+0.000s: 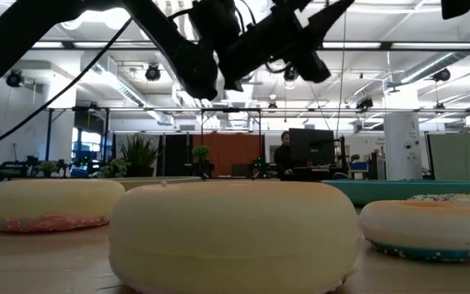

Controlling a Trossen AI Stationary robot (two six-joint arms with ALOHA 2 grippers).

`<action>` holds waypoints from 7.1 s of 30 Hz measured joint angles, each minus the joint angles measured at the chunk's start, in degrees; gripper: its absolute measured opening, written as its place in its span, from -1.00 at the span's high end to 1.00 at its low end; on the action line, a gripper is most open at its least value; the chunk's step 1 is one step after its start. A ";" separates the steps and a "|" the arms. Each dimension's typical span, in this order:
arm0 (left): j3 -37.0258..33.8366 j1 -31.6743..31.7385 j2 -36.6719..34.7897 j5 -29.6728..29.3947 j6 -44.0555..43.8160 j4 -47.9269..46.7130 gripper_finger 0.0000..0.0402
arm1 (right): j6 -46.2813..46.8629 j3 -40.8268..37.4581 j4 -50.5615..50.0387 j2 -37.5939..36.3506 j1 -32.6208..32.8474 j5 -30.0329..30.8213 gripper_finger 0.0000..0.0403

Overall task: Pick & Place donuts
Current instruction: Put the small yellow donut on the green plate, then put the small white donut on the green plate

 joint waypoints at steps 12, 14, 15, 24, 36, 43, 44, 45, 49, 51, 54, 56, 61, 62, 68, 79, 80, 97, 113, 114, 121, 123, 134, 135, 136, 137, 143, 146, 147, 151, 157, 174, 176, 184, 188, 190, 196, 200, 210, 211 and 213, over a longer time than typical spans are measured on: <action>2.32 -0.28 0.00 2.82 3.34 -7.03 0.33 | -0.16 0.00 -0.07 0.02 0.00 -0.92 0.94; 2.30 -0.26 0.00 2.58 3.45 -6.77 0.33 | -0.68 0.00 -0.07 0.02 0.00 -0.91 0.94; 2.30 -0.26 0.00 2.43 3.47 -6.33 0.33 | -0.75 0.00 -0.06 0.02 0.00 -0.90 0.94; 3.39 -0.29 0.00 1.78 3.78 -3.75 0.33 | -0.92 0.00 -0.22 0.02 0.00 -0.92 0.94; 3.39 -0.44 0.00 2.75 5.09 -3.24 0.65 | -1.05 0.00 -0.39 0.02 -0.09 0.45 0.94; 3.39 -0.46 0.00 3.43 6.63 -5.69 0.95 | 0.01 0.00 -0.57 0.02 -0.09 0.92 0.85; 3.39 -0.46 0.00 3.50 6.67 -6.13 0.97 | 0.00 0.00 -0.59 0.02 -0.09 0.97 0.80; 3.39 -0.48 0.00 3.57 6.69 -6.28 0.98 | 0.00 0.00 -0.61 0.02 -0.09 1.03 0.73; 3.39 -0.48 -0.02 3.61 7.79 -7.55 0.99 | 0.34 0.00 -0.68 0.04 0.01 1.07 0.41; 3.39 -0.48 -0.02 3.84 8.15 -8.11 0.99 | 0.34 0.00 -0.87 0.04 0.74 1.03 0.24; 3.09 -0.06 -0.06 4.10 8.15 -8.00 0.99 | 1.23 0.00 -1.78 0.00 2.89 1.26 0.04; 2.87 0.23 -0.09 4.17 8.28 -8.04 0.99 | 3.66 0.00 -3.08 0.00 4.85 2.95 -0.03; 1.72 0.50 -0.22 4.42 14.05 -16.64 1.00 | 4.94 0.00 -3.61 -0.02 9.44 6.67 -0.05; 1.47 0.46 -0.22 4.46 16.11 -20.63 1.00 | 4.90 0.00 -3.56 -0.03 9.65 6.67 -0.04; 2.06 -0.69 -0.84 2.26 31.58 -48.66 1.00 | 3.99 0.00 -4.18 0.14 9.63 4.21 -0.01; 9.34 -0.68 -1.05 -11.48 48.38 -75.64 1.00 | 2.51 0.00 -4.09 0.11 8.94 2.27 -0.01; 10.20 -0.68 -0.98 -12.63 49.71 -77.82 0.99 | 2.48 0.00 -4.11 0.11 8.78 2.27 -0.01; 11.42 -1.44 2.12 -15.41 51.20 -82.60 0.56 | 2.12 0.00 -4.13 0.11 8.39 2.16 -0.01; 11.02 -1.57 -9.99 -21.21 68.48 -93.11 0.50 | 10.76 -0.04 -14.51 0.14 0.87 -16.30 -0.01; 10.57 -1.76 -12.20 -21.27 70.00 -93.95 0.50 | 9.00 -0.04 -13.48 0.45 -1.10 -20.31 -0.01; -3.59 -2.30 -30.59 -21.53 72.31 -93.62 0.50 | -14.74 -0.02 -3.07 -1.37 -10.20 -28.93 -0.01; -10.14 -2.67 -37.71 -21.00 70.64 -90.02 0.50 | -15.63 -0.01 -7.23 -3.12 -13.38 -33.48 -0.01; -41.19 -6.85 -67.29 -22.33 52.32 -70.01 0.50 | -3.44 7.10 -41.68 2.60 -27.20 -72.41 -0.01; -43.04 -7.32 -68.88 -24.36 51.28 -70.10 0.50 | -2.97 8.73 -44.00 4.01 -26.64 -74.04 -0.01; -44.78 -7.83 -70.10 -26.00 50.16 -70.48 0.50 | -2.64 10.21 -46.51 5.38 -25.71 -75.24 -0.01; -46.19 -8.26 -71.10 -27.49 49.22 -70.42 0.50 | -2.63 11.75 -49.67 6.99 -24.57 -75.78 -0.01; -52.22 -8.98 -75.24 -29.96 45.61 -69.81 0.50 | -7.70 23.17 -66.73 19.12 -14.66 -73.90 0.06; -53.17 -8.98 -75.36 -29.94 45.92 -68.78 0.50 | -13.08 29.39 -73.97 25.53 -9.95 -70.99 0.11; -53.34 -8.98 -75.45 -29.94 46.43 -68.91 0.50 | -14.66 31.48 -75.36 27.65 -8.69 -70.06 0.12; -53.42 -8.98 -74.99 -29.74 47.97 -68.95 0.50 | -17.38 38.54 -80.75 35.25 -5.71 -68.21 0.16; -53.50 -8.98 -74.86 -29.32 48.35 -68.80 0.50 | -17.36 44.49 -81.39 43.60 -4.18 -68.32 0.16; -53.52 -8.98 -74.90 -28.60 48.13 -68.85 0.50 | -12.22 42.09 -80.45 47.10 -4.77 -68.22 0.28; -53.52 -8.98 -74.90 -28.60 48.11 -68.85 0.50 | -12.41 41.36 -79.21 47.10 -5.44 -68.26 0.30; -53.51 -8.98 -74.88 -28.60 46.85 -68.83 0.50 | -14.13 39.12 -74.71 46.95 -7.94 -69.58 0.40; -53.50 -8.98 -74.88 -28.60 46.82 -68.83 0.50 | -14.60 38.95 -74.71 46.71 -7.98 -70.16 0.44; -53.50 -8.98 -74.88 -28.60 46.84 -68.84 0.50 | -14.57 38.98 -74.65 46.31 -7.79 -70.37 0.45; -53.52 -8.98 -74.88 -28.65 46.84 -68.85 0.50 | -12.67 39.02 -74.61 46.12 -7.20 -70.55 0.41; -53.58 -8.98 -74.87 -28.68 46.88 -68.85 0.50 | -12.44 40.18 -75.10 46.10 -6.42 -70.18 0.36; -53.64 -8.97 -74.87 -29.23 46.94 -68.85 0.50 | -10.08 39.33 -75.58 46.51 -5.75 -69.82 0.22; -53.71 -8.97 -74.87 -29.26 46.95 -68.86 0.50 | -9.97 39.12 -75.55 46.53 -5.84 -69.52 0.22; -53.72 -8.98 -74.86 -29.28 46.95 -68.89 0.50 | -9.88 38.83 -75.48 46.53 -6.10 -69.29 0.24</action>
